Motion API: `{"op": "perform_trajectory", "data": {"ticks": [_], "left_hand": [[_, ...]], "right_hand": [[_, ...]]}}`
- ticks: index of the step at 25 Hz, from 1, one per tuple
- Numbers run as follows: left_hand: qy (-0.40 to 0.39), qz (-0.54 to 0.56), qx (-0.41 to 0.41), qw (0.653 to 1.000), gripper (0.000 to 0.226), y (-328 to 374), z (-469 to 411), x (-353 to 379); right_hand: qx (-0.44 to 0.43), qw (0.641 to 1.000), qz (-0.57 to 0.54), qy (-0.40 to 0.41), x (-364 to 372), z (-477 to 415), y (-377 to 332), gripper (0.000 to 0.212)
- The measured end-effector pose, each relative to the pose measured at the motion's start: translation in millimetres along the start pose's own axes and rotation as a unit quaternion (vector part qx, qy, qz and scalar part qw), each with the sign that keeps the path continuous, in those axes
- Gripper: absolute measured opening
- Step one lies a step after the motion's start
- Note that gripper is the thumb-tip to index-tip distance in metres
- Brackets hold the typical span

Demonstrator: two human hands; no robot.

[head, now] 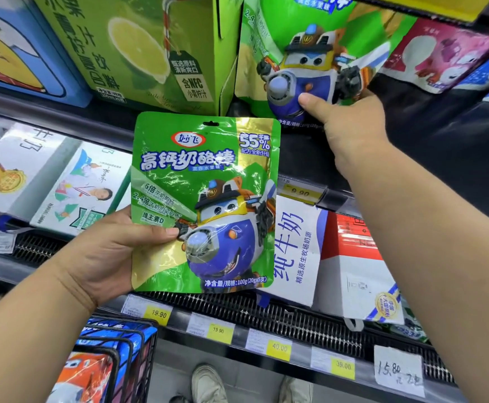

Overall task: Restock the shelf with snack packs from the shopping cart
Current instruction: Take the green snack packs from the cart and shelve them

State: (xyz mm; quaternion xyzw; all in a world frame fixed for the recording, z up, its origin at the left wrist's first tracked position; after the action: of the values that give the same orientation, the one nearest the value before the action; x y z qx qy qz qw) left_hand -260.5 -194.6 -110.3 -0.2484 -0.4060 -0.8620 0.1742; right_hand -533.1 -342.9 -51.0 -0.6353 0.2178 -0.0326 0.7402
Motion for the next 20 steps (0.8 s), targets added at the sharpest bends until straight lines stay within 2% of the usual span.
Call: {"op": "perform_trajectory", "data": {"ticks": [4,7,12,15,17,20], "left_hand": [[0.002,-0.009,-0.010,1.000,0.090,0.0,-0.9,3.8],[-0.012,-0.012,-0.010,1.000,0.084,-0.9,-3.2,12.5],[-0.041,-0.019,-0.005,0.999,0.075,-0.7,-11.2,29.9],[-0.055,-0.012,-0.006,0.998,0.068,-2.3,-15.2,40.4],[-0.057,-0.016,-0.007,0.998,0.064,-2.8,-17.8,47.3],[-0.050,-0.028,-0.004,0.998,0.044,-3.8,-20.1,60.3]], "right_hand": [[0.031,1.000,-0.004,0.003,-16.2,14.8,11.4,0.044],[0.053,0.998,-0.011,0.032,-33.0,46.7,17.9,0.049],[0.099,0.989,-0.110,0.004,-38.7,104.5,27.1,0.036],[0.133,0.980,-0.135,-0.055,-32.6,128.5,31.0,0.038],[0.158,0.967,-0.144,-0.142,-25.1,139.6,33.8,0.038],[0.206,0.938,-0.167,-0.221,-24.7,145.1,36.9,0.044]]}}
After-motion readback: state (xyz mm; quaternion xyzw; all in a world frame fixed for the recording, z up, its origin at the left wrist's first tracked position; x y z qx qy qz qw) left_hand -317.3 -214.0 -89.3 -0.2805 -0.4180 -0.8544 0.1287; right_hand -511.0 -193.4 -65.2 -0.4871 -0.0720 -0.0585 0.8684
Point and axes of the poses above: each hand's wrist, its own z-axis away from the middle knuckle, its own x-axis out of the palm, y = z × x, the point moved 4 cm from there along -z, towards the middle knuckle, and after that the axes turned 8 degrees about z, right-handed, at the moved point
